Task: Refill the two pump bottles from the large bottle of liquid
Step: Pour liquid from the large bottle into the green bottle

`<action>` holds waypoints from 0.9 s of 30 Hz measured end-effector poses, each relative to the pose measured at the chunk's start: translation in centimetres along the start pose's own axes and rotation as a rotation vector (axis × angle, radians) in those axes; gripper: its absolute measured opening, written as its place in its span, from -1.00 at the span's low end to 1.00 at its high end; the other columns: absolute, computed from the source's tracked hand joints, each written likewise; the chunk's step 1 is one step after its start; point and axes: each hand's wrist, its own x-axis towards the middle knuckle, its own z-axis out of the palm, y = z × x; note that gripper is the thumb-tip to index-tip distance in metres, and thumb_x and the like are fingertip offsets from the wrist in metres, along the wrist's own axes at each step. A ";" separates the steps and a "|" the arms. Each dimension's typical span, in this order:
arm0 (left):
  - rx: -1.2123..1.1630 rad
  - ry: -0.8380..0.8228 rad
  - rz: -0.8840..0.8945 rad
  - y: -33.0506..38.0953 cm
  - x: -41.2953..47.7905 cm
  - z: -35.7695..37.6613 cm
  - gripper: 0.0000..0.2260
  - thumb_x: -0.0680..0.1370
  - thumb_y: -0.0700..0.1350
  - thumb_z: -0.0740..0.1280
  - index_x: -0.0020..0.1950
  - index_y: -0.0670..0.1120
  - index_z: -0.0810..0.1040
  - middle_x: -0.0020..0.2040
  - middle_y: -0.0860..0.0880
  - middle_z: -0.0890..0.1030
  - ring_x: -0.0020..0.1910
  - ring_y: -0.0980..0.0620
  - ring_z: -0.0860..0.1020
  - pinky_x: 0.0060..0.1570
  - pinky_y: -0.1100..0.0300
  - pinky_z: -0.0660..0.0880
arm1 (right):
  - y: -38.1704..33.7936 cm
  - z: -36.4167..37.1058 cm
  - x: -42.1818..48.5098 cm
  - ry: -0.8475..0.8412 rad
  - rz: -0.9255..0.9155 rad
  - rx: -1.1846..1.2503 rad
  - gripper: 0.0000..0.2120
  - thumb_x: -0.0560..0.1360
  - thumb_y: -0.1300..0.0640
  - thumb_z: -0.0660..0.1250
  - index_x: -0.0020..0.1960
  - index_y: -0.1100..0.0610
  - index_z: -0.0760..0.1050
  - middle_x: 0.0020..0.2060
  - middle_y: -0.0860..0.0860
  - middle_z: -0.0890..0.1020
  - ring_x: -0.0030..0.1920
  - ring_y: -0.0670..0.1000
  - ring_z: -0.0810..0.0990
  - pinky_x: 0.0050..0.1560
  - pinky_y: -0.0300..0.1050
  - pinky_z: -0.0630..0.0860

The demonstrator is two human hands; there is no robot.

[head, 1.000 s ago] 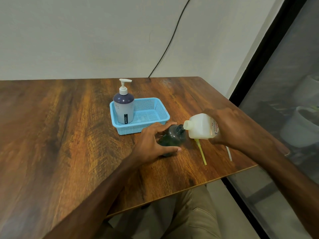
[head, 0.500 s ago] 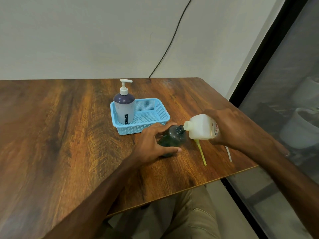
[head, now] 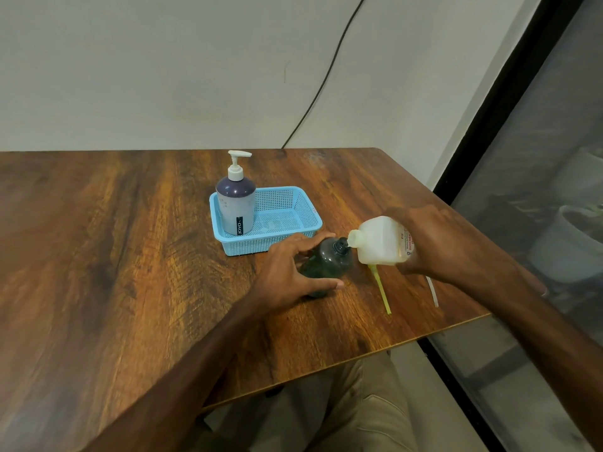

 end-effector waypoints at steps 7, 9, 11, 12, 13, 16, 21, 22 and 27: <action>0.005 -0.009 -0.006 0.0 0.0 0.1 -0.21 0.29 0.32 0.63 0.48 0.28 0.47 0.26 0.17 0.60 0.26 0.21 0.52 0.21 0.15 0.61 | -0.4 -0.6 0.1 0.056 -0.062 -0.040 -0.53 0.42 0.11 0.52 0.29 0.18 0.52 0.05 0.10 0.63 0.05 0.11 0.60 0.06 -0.07 0.50; 0.014 -0.007 -0.010 0.0 0.0 0.1 -0.21 0.29 0.31 0.63 0.48 0.29 0.46 0.26 0.18 0.59 0.25 0.22 0.51 0.21 0.15 0.61 | 0.4 0.0 0.5 0.003 -0.017 0.037 -0.41 0.44 0.14 0.53 0.41 0.19 0.43 0.23 0.13 0.58 0.20 0.10 0.55 0.16 -0.11 0.43; 0.020 -0.006 -0.010 -0.1 0.0 0.2 -0.21 0.29 0.32 0.63 0.48 0.28 0.46 0.25 0.18 0.59 0.25 0.22 0.51 0.19 0.17 0.60 | 1.1 0.5 0.7 -0.081 0.040 0.156 -0.27 0.46 0.16 0.52 0.53 0.17 0.26 0.43 0.04 0.42 0.38 0.05 0.41 0.32 -0.20 0.31; 0.018 -0.005 -0.012 -0.1 0.0 0.1 -0.21 0.29 0.32 0.63 0.48 0.29 0.46 0.24 0.18 0.59 0.24 0.24 0.51 0.18 0.19 0.59 | 1.3 0.7 0.8 -0.091 0.037 0.145 -0.24 0.46 0.14 0.52 0.55 0.14 0.22 0.46 0.01 0.38 0.42 0.02 0.38 0.35 -0.23 0.27; 0.015 -0.005 -0.013 -0.1 0.0 0.1 -0.21 0.29 0.32 0.63 0.48 0.29 0.45 0.24 0.17 0.59 0.24 0.25 0.50 0.17 0.22 0.59 | 1.5 0.9 0.9 -0.084 0.030 0.108 -0.22 0.46 0.11 0.52 0.55 0.11 0.20 0.46 -0.01 0.37 0.43 0.00 0.36 0.36 -0.24 0.25; 0.012 -0.009 -0.008 0.0 0.0 0.1 -0.22 0.29 0.31 0.63 0.47 0.35 0.43 0.25 0.17 0.59 0.25 0.27 0.50 0.14 0.32 0.54 | 1.6 1.3 1.1 -0.039 0.023 0.070 -0.20 0.45 0.07 0.53 0.56 0.08 0.20 0.46 -0.01 0.37 0.42 0.00 0.36 0.38 -0.20 0.27; -0.001 0.007 0.003 0.0 0.0 0.2 -0.22 0.30 0.26 0.65 0.46 0.36 0.41 0.24 0.19 0.59 0.25 0.37 0.47 0.08 0.56 0.45 | 1.6 1.4 1.1 -0.020 0.025 0.015 -0.20 0.44 0.04 0.53 0.55 0.06 0.20 0.44 -0.01 0.39 0.41 0.00 0.38 0.40 -0.15 0.33; -0.002 0.009 0.004 0.0 0.1 0.2 -0.22 0.30 0.26 0.66 0.46 0.36 0.41 0.23 0.21 0.58 0.25 0.38 0.47 0.08 0.57 0.43 | 1.6 1.4 1.1 -0.013 0.017 -0.011 -0.20 0.44 0.02 0.53 0.56 0.04 0.20 0.44 -0.02 0.39 0.41 0.00 0.38 0.41 -0.14 0.33; 0.003 0.011 0.009 0.0 0.0 0.2 -0.23 0.30 0.28 0.65 0.45 0.36 0.42 0.20 0.26 0.57 0.23 0.36 0.48 0.08 0.52 0.47 | 1.8 1.4 1.4 -0.066 0.046 0.074 -0.20 0.45 0.07 0.53 0.56 0.09 0.19 0.46 -0.01 0.37 0.42 0.01 0.37 0.41 -0.16 0.30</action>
